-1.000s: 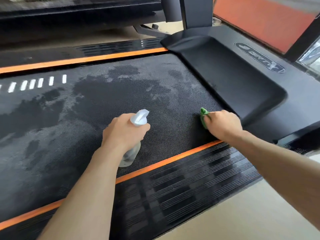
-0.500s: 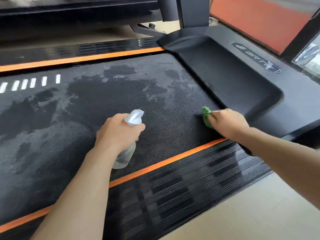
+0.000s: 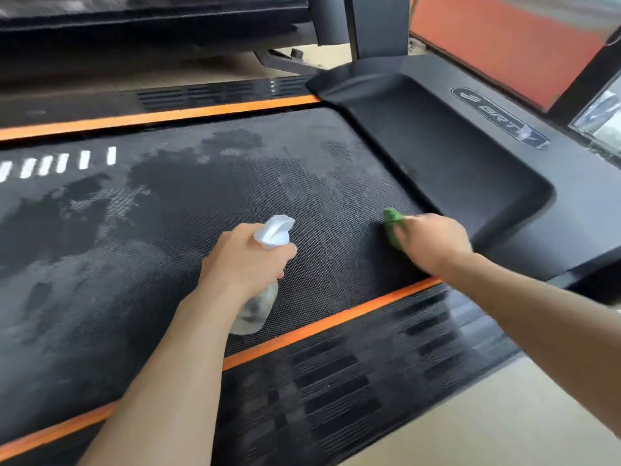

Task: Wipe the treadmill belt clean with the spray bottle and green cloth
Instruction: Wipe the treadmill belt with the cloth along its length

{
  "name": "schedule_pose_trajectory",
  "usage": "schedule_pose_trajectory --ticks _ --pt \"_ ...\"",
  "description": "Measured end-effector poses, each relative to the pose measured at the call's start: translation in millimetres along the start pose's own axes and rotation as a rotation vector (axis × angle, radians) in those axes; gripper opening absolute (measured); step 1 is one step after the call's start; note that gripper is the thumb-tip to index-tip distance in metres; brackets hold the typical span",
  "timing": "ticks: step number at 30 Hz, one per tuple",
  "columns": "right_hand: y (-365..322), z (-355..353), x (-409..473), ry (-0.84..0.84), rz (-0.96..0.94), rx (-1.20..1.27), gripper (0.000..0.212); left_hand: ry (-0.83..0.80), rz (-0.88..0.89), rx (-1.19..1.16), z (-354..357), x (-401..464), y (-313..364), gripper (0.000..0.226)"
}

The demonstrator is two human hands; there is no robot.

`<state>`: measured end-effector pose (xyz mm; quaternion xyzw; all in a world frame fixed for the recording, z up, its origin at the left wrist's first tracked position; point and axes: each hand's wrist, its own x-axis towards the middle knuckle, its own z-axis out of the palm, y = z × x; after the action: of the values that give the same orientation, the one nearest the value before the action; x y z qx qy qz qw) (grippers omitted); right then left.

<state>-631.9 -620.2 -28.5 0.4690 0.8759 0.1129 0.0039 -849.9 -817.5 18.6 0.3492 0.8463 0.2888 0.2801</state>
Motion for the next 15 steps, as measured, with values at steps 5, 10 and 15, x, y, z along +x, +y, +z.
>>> schedule_pose_trajectory --ticks 5,10,15 --pt "-47 2 -10 -0.003 0.010 0.071 0.044 -0.028 -0.003 -0.037 1 8 5 0.023" --pt "-88 -5 -59 0.031 -0.456 0.206 0.044 -0.019 -0.007 -0.072 6 13 6 0.021" --pt "-34 -2 10 0.033 -0.221 0.002 0.054 -0.003 -0.011 -0.089 7 12 1 0.023"
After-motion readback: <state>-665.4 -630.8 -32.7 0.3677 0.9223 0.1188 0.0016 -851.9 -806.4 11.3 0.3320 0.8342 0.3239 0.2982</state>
